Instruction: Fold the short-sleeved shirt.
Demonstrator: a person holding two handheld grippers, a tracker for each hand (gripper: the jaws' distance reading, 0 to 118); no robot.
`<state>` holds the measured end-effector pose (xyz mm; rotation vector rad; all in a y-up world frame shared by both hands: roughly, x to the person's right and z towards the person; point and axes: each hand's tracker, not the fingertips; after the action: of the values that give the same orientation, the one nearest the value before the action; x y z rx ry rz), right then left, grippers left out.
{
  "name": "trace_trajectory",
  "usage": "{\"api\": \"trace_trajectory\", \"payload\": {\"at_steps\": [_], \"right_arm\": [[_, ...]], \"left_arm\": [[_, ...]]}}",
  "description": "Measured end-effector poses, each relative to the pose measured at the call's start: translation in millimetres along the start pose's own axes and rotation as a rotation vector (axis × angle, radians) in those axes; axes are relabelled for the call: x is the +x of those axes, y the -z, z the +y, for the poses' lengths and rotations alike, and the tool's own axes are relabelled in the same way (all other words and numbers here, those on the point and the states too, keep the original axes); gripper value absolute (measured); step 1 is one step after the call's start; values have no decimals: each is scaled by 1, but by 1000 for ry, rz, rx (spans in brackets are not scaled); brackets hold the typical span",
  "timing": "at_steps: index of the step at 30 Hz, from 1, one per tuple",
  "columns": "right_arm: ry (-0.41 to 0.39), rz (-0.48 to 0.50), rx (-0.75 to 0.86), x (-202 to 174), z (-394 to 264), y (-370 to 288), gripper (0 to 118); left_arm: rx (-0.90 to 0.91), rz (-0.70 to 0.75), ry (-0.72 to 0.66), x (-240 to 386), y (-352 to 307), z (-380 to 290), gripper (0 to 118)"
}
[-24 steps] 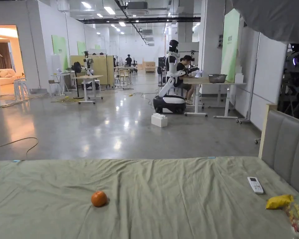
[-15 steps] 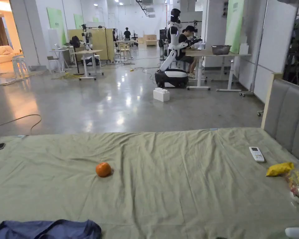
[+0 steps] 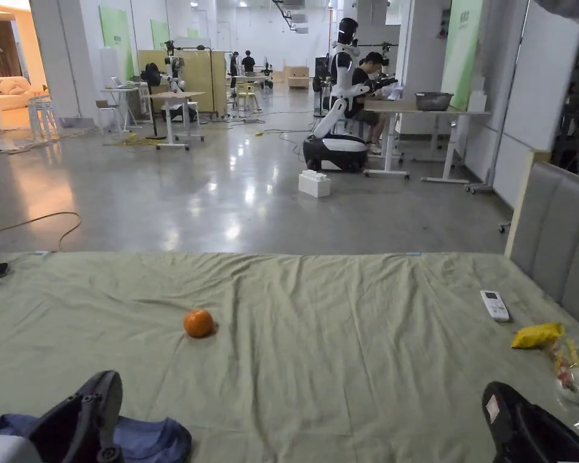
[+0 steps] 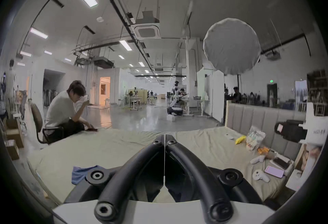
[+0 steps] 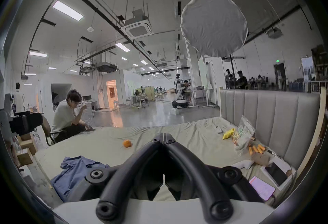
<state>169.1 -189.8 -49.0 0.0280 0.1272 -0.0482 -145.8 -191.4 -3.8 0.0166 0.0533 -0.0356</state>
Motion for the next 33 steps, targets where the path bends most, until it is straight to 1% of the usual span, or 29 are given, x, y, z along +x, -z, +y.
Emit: {"api": "trace_trajectory", "payload": {"at_steps": [2, 7, 11, 16, 19, 22, 27, 31, 33], "right_arm": [[22, 10, -24, 0, -1, 2, 0], [-24, 14, -17, -4, 1, 0, 0], [-5, 15, -19, -2, 2, -2, 0], [-24, 15, -16, -3, 1, -6, 0], [-16, 20, -17, -3, -1, -8, 0], [-7, 38, -5, -1, -10, -12, 0], [-11, 22, -26, 2, -10, -13, 0], [18, 43, 6, 6, -9, -15, 0], [6, 39, 8, 3, -8, -16, 0]], "left_arm": [[8, -30, -30, 0, -2, 2, 0], [4, -32, 1, 3, 1, 4, 0], [-4, -55, -30, 1, 0, 4, 0], [-20, -61, -38, -1, 0, 4, 0], [-34, -66, -43, -5, -1, 3, 0], [-42, -6, -22, -7, -1, -1, 0], [-53, -1, -53, -14, -6, -4, 0], [-70, 21, -108, -14, -6, -3, 0], [-58, 10, -105, -15, -8, -5, 0]]}}
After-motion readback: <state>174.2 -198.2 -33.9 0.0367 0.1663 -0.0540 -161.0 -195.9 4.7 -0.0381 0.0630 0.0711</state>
